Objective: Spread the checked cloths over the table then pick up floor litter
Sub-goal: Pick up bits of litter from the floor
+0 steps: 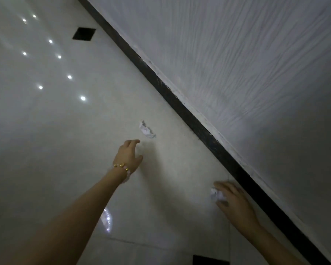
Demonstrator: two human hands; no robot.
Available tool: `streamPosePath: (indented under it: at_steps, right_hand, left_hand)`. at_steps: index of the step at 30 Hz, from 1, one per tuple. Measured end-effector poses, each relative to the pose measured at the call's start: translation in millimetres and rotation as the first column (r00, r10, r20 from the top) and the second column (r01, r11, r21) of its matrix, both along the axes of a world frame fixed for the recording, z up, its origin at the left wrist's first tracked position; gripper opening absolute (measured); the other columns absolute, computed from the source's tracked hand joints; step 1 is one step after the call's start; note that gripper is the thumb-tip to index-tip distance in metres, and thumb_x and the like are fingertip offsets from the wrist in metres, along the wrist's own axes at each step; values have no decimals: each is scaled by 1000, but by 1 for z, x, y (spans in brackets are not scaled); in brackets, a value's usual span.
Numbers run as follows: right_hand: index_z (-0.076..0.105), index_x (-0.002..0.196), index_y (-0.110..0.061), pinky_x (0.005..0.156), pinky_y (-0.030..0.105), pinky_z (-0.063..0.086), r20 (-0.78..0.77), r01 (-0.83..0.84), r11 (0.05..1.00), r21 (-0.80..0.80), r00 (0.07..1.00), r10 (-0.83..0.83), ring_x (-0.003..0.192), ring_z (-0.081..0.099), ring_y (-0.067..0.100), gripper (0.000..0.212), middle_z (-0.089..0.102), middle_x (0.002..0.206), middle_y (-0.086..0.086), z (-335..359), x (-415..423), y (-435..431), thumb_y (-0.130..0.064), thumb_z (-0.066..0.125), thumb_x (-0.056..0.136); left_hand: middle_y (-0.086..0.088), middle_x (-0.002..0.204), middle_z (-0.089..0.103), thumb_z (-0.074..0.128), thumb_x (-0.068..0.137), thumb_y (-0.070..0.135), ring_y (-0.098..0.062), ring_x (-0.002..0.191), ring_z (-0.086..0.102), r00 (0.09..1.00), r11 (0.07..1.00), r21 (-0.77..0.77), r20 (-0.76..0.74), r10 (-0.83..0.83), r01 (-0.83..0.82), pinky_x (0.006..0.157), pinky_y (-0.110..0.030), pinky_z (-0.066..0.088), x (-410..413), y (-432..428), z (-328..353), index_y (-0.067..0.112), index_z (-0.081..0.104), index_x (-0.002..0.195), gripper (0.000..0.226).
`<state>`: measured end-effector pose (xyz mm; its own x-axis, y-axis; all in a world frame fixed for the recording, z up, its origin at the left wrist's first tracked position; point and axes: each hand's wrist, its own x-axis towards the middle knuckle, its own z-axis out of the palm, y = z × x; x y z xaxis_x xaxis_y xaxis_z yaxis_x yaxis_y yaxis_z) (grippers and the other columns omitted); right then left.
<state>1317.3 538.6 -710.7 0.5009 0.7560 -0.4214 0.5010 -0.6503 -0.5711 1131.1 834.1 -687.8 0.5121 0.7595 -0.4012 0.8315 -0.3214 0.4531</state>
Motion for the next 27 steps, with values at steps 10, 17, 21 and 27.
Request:
streamPosePath:
  at_steps: [10, 17, 21, 27]
  right_hand:
    - [61, 82, -27, 68, 9, 36, 3, 70, 997, -38, 998, -70, 85, 56, 8, 19, 56, 93, -9, -30, 6, 3, -9, 61, 87]
    - [68, 74, -29, 69, 22, 50, -401, 424, 899, -110, 808, -431, 70, 62, 13, 24, 70, 68, -10, 46, -19, -33, -7, 68, 83]
    - [64, 87, -18, 69, 28, 54, -480, 513, 843, -163, 705, -522, 71, 62, 23, 16, 64, 76, 11, 154, -25, -56, -2, 64, 84]
    - [67, 86, -9, 63, 16, 54, -531, 589, 792, -158, 626, -571, 72, 61, 21, 6, 65, 79, 11, 360, -33, -86, -5, 62, 87]
  left_hand:
    - [-11, 144, 36, 55, 88, 23, -33, 131, 34, 985, 983, 121, -123, -121, 136, 105, -41, 36, 65, 40, -52, 19, 54, 128, 40]
    - [-16, 81, 66, 62, 83, 8, -27, 78, 61, 988, 989, -85, 86, 130, -123, 65, -21, 43, 21, -30, 16, 4, 69, 83, 8]
    - [-3, 62, 60, 64, 81, 6, 1, 49, 52, 925, 907, -343, 198, 324, -245, 48, -6, 37, 6, -73, 125, 6, 66, 76, 6]
    - [9, 52, 61, 62, 85, 3, -12, 63, 60, 853, 812, -537, 290, 435, -231, 62, -22, 48, 2, -126, 330, 14, 61, 69, 19]
